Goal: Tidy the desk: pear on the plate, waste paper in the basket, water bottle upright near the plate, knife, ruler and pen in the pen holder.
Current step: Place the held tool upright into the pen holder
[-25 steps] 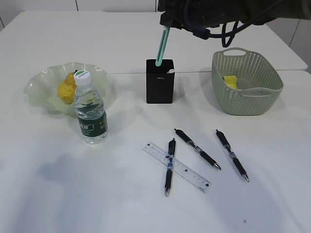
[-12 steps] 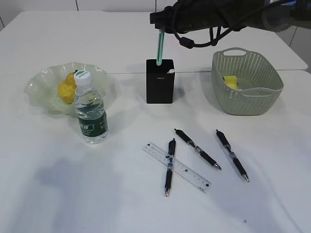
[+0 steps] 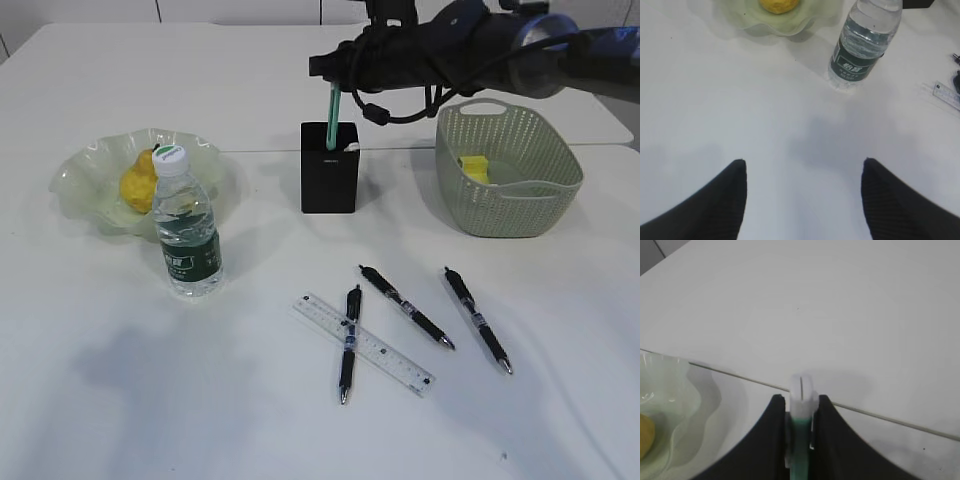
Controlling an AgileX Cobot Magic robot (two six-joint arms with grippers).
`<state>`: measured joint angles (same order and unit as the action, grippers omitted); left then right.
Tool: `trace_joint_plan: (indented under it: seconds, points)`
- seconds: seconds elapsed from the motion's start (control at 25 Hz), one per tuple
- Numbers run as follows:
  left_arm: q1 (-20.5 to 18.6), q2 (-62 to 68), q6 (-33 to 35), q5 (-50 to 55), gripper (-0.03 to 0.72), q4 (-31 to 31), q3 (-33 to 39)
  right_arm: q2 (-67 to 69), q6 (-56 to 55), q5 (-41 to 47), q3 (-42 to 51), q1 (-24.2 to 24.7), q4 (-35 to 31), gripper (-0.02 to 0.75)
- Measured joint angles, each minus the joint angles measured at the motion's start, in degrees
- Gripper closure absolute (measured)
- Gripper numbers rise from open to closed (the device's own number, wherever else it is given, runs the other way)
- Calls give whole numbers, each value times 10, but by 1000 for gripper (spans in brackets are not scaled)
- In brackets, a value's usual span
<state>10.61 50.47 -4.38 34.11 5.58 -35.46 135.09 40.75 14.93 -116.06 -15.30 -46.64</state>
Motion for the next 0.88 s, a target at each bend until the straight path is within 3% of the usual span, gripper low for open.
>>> trace_joint_plan:
  seconds: [0.24, 0.52, 0.88]
  points:
    - [0, 0, 0, 0, 181, 5, 0, 13, 1, 10, 0, 0, 0, 601]
    - [0, 0, 0, 4, 181, 6, 0, 13, 1, 10, 0, 0, 0, 442]
    - [0, 0, 0, 8, 183, 6, 0, 0, -12, 69, 0, 0, 1, 422]
